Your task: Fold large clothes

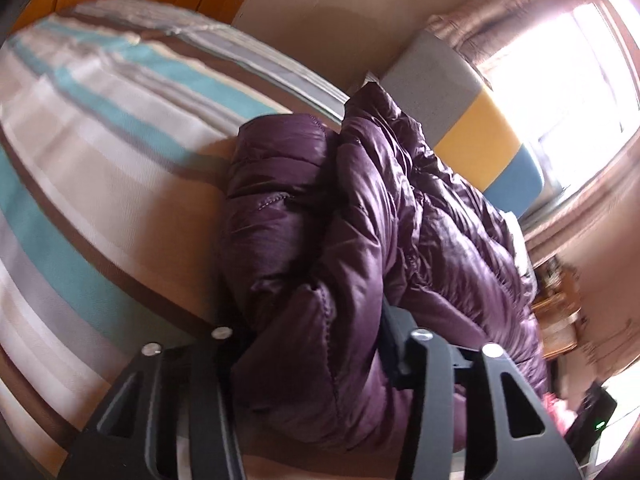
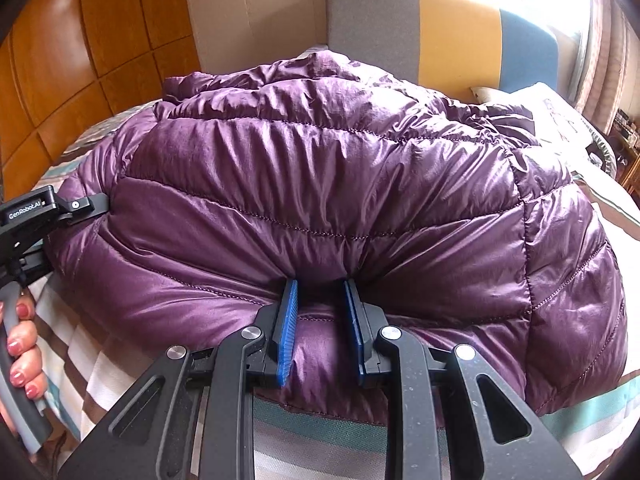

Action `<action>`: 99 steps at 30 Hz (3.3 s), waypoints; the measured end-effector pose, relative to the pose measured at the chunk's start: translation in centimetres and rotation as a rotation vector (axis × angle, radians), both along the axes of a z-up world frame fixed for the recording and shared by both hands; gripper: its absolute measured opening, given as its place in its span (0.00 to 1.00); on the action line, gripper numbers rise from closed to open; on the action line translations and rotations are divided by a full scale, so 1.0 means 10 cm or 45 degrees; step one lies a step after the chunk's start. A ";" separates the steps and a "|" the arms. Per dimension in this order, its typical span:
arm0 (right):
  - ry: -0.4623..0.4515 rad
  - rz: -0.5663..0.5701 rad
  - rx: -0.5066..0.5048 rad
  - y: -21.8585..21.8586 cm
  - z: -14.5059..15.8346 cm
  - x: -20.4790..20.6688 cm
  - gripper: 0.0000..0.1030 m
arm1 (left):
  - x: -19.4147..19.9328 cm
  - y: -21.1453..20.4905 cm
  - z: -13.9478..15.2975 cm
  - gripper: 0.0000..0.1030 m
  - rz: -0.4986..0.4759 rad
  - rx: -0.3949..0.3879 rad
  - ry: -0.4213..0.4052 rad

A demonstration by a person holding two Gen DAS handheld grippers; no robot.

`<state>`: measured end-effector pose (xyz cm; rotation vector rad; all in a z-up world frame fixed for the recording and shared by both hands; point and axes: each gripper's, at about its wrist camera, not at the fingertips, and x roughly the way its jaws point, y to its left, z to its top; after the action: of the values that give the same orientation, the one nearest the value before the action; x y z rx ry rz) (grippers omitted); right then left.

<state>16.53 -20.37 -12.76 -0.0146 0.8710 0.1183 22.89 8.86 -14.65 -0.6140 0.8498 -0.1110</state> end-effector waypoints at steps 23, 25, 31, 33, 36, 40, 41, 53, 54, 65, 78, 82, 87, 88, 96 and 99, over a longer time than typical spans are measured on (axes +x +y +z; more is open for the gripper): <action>0.045 -0.027 0.039 -0.08 0.02 0.12 0.23 | -0.43 -0.66 1.14 0.18 -0.220 0.242 -0.423; 0.049 -0.028 0.047 -0.11 0.03 0.15 0.23 | -0.49 -0.82 1.27 0.18 -0.285 0.286 -0.472; 0.036 -0.083 0.177 -0.33 0.15 0.13 0.23 | -0.59 -1.07 1.41 0.18 -0.334 0.377 -0.539; -0.005 -0.116 0.203 -0.48 0.25 0.07 0.23 | -0.62 -1.11 1.43 0.18 -0.339 0.402 -0.549; -0.045 -0.146 0.179 -0.63 0.34 0.01 0.23 | -0.64 -1.17 1.48 0.18 -0.348 0.410 -0.556; -0.076 -0.212 0.135 -0.87 0.42 -0.04 0.23 | -0.69 -1.34 1.56 0.18 -0.375 0.457 -0.594; -0.087 -0.239 0.123 -0.95 0.45 -0.06 0.23 | -0.70 -1.39 1.59 0.18 -0.385 0.472 -0.610; -0.061 -0.571 0.122 -2.02 0.35 -0.39 0.23 | -0.83 -2.14 1.82 0.18 -0.570 0.593 -0.744; -0.058 -0.594 0.146 -2.10 0.33 -0.42 0.23 | -0.84 -2.22 1.82 0.18 -0.590 0.605 -0.752; -0.079 -0.678 0.202 -2.41 0.31 -0.57 0.23 | -0.88 -2.97 1.68 0.19 -0.796 0.668 -0.775; -0.156 -0.695 0.252 -2.61 0.51 -0.73 0.23 | -0.90 -3.51 0.83 0.22 -1.078 0.596 -0.635; -0.216 -0.652 0.288 -2.57 0.68 -0.76 0.23 | -1.08 -3.37 0.89 0.52 -1.151 0.499 -0.643; -0.270 -0.579 0.324 -2.46 0.85 -0.77 0.23 | -1.45 -2.90 1.16 0.77 -1.254 0.243 -0.732; -0.275 -0.566 0.339 -2.45 0.87 -0.76 0.23 | -1.48 -2.82 1.20 0.77 -1.240 0.241 -0.750; -0.319 -0.426 0.422 -2.18 1.10 -0.71 0.61 | -0.83 -1.71 1.25 0.74 -0.591 0.302 -0.595; -0.323 -0.359 0.362 -2.01 1.16 -0.64 0.47 | -0.37 -1.48 1.03 0.54 -0.493 0.347 -0.408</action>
<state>10.12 -40.52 -1.19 0.3517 0.5897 -0.0250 19.18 -5.96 -4.32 -0.1622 0.6479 -0.4263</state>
